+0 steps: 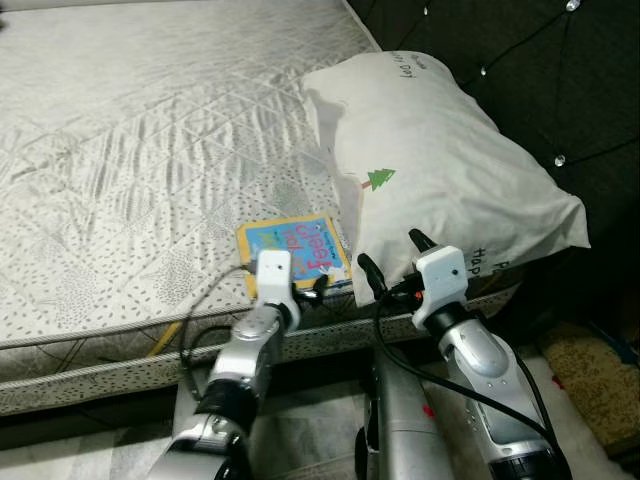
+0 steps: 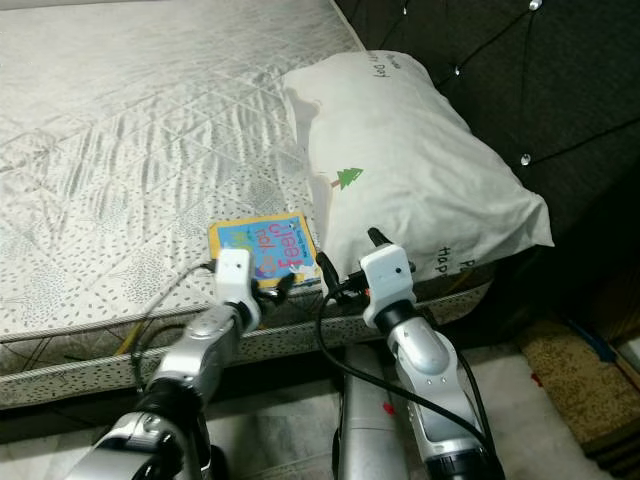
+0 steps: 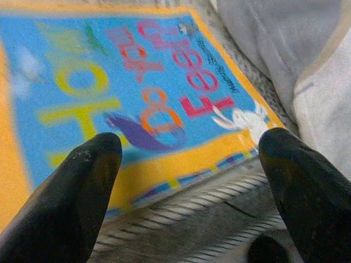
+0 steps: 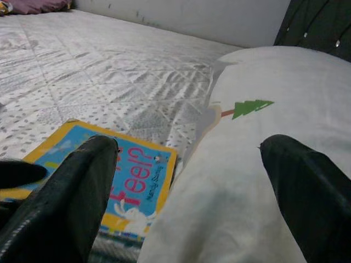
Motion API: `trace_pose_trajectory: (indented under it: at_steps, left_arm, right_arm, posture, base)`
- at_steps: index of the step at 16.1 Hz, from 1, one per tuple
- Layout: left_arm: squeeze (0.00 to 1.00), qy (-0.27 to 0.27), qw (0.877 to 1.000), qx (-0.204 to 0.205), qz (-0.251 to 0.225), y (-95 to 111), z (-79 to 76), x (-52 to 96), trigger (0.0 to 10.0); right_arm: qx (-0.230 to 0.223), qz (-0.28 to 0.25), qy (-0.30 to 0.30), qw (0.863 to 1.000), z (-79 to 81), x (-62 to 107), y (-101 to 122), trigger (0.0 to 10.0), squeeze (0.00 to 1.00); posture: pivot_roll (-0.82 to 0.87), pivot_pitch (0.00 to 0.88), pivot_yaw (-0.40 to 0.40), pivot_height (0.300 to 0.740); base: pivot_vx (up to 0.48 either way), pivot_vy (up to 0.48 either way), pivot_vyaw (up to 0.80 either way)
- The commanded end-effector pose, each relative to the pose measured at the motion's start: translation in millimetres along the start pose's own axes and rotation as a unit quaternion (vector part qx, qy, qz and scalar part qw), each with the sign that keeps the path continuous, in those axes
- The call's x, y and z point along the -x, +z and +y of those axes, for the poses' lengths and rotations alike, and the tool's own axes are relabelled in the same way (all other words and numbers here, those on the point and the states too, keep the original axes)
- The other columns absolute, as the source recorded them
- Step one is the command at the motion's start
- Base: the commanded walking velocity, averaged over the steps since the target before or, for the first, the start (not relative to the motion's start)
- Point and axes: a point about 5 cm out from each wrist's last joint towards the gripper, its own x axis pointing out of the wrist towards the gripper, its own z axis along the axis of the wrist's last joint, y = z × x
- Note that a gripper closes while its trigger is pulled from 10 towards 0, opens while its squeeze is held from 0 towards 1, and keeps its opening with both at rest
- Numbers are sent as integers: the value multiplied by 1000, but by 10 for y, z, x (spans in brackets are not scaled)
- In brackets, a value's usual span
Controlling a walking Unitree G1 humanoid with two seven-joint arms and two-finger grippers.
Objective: Clean up the room
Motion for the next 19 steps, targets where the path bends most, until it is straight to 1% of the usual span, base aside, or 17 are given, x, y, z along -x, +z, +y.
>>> trace_pose_trajectory:
  at_steps: [1, 2, 3, 4, 5, 6, 7, 8, 9, 10, 11, 12, 14, 16, 18, 19]
  left_arm:
    - [1000, 7, 1000, -16, 5, 23, 13, 26, 10000]
    - [1000, 14, 1000, -5, 13, 11, 34, 78, 10000]
    - [902, 18, 1000, -7, 14, 5, 50, 109, 10000]
    - [588, 11, 1000, 3, 17, -2, 36, 125, 10000]
    - [0, -2, 1000, 8, 18, -1, 5, 130, 10000]
    - [0, -34, 999, 26, 31, -24, -74, 133, 10000]
    - [0, -52, 997, 41, 44, -46, -124, 142, 10000]
    - [0, -62, 993, 60, 75, -104, -167, 178, 10000]
    - [0, -42, 994, 53, 89, -140, -88, 240, 10000]
    - [0, -32, 994, 52, 95, -152, -45, 273, 10000]
    - [0, -28, 990, 85, 110, -207, 49, 355, 10000]
    - [0, -46, 985, 112, 125, -242, 54, 410, 10000]
    - [0, -57, 981, 119, 140, -261, 37, 452, 10000]
    - [0, -42, 984, 116, 130, -233, 74, 456, 10000]
    - [0, -27, 986, 109, 124, -170, 152, 450, 10000]
    - [0, -11, 987, 109, 120, -127, 202, 435, 10000]
  right_arm:
    - [2, 0, 6, 1000, 18, -19, -10, 10000, 0]
    - [2, -1, 6, 1000, 23, -31, -15, 10000, 0]
    - [2, -3, 7, 1000, 31, -39, -14, 10000, 0]
    - [2, -4, 8, 1000, 38, -45, -18, 10000, 0]
    - [2, -4, 11, 1000, 48, -50, -22, 10000, 0]
    - [4, -5, 18, 1000, 71, -59, -24, 10000, 0]
    - [7, -7, 23, 1000, 83, -66, -22, 10000, 0]
    - [15, -11, 30, 999, 99, -81, -15, 10000, 0]
    - [18, -13, 30, 999, 86, -104, -4, 10000, 0]
    - [18, -14, 29, 999, 76, -111, -2, 10000, 0]
    - [18, -13, 27, 999, 56, -126, -10, 10000, 0]
    - [18, -14, 28, 999, 59, -140, -17, 10000, 0]
    - [18, -18, 33, 999, 87, -175, -13, 10000, 0]
    - [16, -21, 37, 999, 110, -208, -3, 10000, 0]
    - [16, -21, 36, 999, 107, -209, -25, 10000, 0]
    - [16, -21, 35, 999, 105, -208, -31, 10000, 0]
  posture:
    - [-114, 38, -19, 527]
    - [-108, 36, -18, 527]
    - [-108, 36, -18, 527]
    - [-99, 31, -17, 527]
    - [-96, 26, -19, 527]
    - [-94, 21, -20, 527]
    - [-94, 18, -19, 527]
    - [-97, 15, -17, 527]
    - [-95, 16, -17, 527]
    - [-87, 18, -19, 527]
    - [-71, 21, -24, 527]
    - [-67, 21, -26, 527]
    - [-58, 21, -31, 527]
    - [-52, 23, -32, 527]
    - [-51, 22, -30, 527]
    - [-52, 23, -28, 527]
  base:
    - [0, 0, 0]
    - [0, 0, 0]
    - [0, 0, 0]
    - [0, 0, 0]
    - [0, 0, 0]
    - [0, 0, 0]
    - [0, 0, 0]
    - [0, 0, 0]
    - [0, 0, 0]
    - [0, 0, 0]
    - [0, 0, 0]
    - [0, 0, 0]
    - [0, 0, 0]
    - [0, 0, 0]
    - [0, 0, 0]
    - [0, 0, 0]
